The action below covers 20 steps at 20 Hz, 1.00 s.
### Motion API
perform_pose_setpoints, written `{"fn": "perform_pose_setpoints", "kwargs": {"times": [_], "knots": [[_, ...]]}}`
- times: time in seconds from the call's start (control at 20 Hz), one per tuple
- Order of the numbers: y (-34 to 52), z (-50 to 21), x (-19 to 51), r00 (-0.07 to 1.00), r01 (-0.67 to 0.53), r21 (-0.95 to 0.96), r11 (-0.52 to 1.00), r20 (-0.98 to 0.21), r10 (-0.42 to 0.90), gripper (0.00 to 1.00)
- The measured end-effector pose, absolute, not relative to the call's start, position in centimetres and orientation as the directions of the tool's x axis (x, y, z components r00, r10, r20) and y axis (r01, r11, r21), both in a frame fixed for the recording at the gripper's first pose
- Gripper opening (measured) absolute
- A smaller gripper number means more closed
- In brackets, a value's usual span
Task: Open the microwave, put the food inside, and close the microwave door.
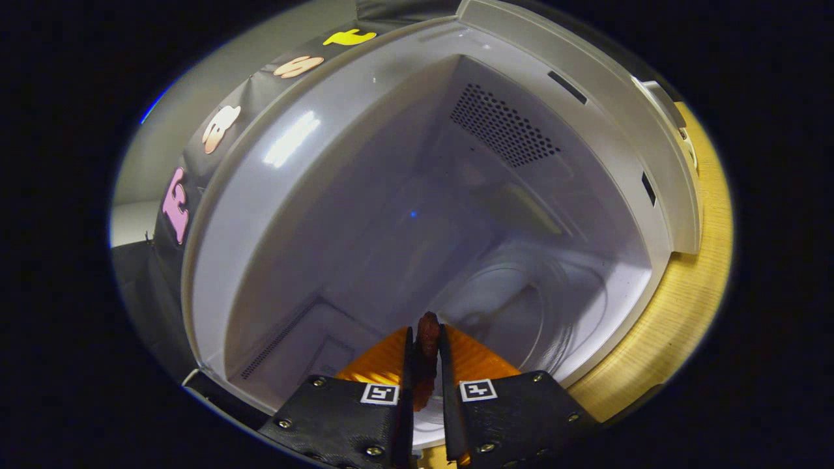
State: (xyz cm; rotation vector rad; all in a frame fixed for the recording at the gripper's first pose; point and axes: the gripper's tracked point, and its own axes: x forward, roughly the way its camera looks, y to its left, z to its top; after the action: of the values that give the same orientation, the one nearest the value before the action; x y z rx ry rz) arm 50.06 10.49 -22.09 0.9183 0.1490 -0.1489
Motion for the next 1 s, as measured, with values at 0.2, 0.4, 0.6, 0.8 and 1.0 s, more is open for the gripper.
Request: {"fn": "perform_pose_setpoints", "kwargs": {"times": [0.2, 0.4, 0.6, 0.8, 1.0], "knots": [[8.8, -23.3, 50.4, 0.969, 0.244, 0.685, 0.686, -0.198, -0.147, 0.37], [8.2, -22.1, 48.1, 0.965, 0.251, 0.496, 0.831, -0.199, -0.173, 0.95], [11.2, -20.8, 42.6, 0.970, 0.112, 0.481, 0.869, -0.245, 0.010, 0.96], [13.7, -16.4, 33.4, 0.967, -0.063, 0.482, 0.874, -0.185, 0.172, 0.96], [17.6, -11.3, 23.9, 0.950, -0.266, 0.384, 0.884, -0.052, 0.308, 0.95]]}}
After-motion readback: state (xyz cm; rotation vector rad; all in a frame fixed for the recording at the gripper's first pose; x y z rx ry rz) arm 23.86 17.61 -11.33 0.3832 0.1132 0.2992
